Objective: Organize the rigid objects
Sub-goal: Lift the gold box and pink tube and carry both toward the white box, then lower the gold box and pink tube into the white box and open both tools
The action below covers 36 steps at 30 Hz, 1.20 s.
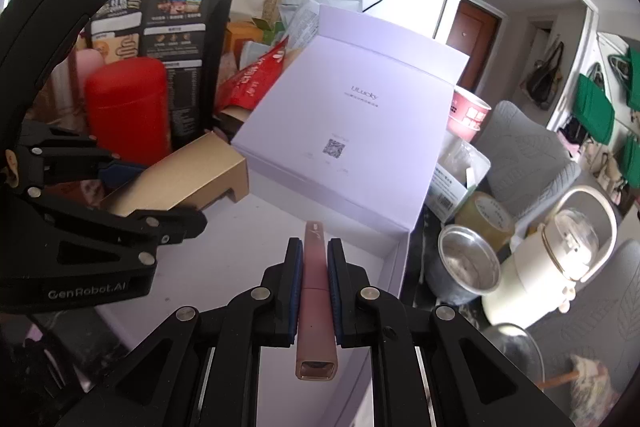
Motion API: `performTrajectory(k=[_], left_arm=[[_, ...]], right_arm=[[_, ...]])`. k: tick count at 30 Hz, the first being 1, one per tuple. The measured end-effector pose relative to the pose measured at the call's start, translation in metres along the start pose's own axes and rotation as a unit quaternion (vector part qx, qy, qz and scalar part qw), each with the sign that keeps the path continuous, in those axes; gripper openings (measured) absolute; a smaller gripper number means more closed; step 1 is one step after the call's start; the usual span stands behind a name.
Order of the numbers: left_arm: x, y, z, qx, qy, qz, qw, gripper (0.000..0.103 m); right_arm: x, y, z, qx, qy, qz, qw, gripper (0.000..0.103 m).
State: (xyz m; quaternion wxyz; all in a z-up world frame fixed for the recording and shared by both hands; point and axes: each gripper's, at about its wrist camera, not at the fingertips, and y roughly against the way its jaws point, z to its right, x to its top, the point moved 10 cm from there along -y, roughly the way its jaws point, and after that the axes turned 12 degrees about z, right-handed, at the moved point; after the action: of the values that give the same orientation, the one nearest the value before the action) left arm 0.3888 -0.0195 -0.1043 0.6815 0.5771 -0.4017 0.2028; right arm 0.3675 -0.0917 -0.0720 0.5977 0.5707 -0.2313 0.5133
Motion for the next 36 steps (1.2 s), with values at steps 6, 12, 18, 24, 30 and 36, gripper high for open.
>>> performTrajectory(k=[6, 12, 18, 24, 30, 36], left_arm=[[-0.006, -0.019, -0.003, -0.002, 0.002, -0.015, 0.9999, 0.044], [-0.01, -0.033, -0.004, -0.001, -0.001, -0.028, 0.9996, 0.044], [-0.016, -0.044, 0.001, 0.002, -0.009, -0.044, 0.999, 0.044], [-0.024, -0.053, -0.003, 0.013, 0.002, -0.062, 0.998, 0.044], [-0.029, -0.056, -0.004, 0.019, 0.011, -0.083, 0.9963, 0.044], [-0.027, -0.048, -0.005, 0.045, 0.004, -0.08, 0.9958, 0.046]], right_arm=[[-0.005, -0.023, 0.0, -0.001, 0.0, -0.012, 1.0, 0.013], [-0.016, -0.037, -0.003, 0.004, -0.002, -0.028, 1.0, 0.013], [-0.032, -0.046, -0.007, 0.009, -0.002, -0.055, 0.998, 0.013], [-0.041, -0.049, -0.005, 0.01, -0.009, -0.075, 0.997, 0.013], [-0.046, -0.051, -0.001, 0.004, -0.019, -0.086, 0.996, 0.014], [-0.049, -0.046, 0.005, -0.006, -0.027, -0.097, 0.995, 0.034]])
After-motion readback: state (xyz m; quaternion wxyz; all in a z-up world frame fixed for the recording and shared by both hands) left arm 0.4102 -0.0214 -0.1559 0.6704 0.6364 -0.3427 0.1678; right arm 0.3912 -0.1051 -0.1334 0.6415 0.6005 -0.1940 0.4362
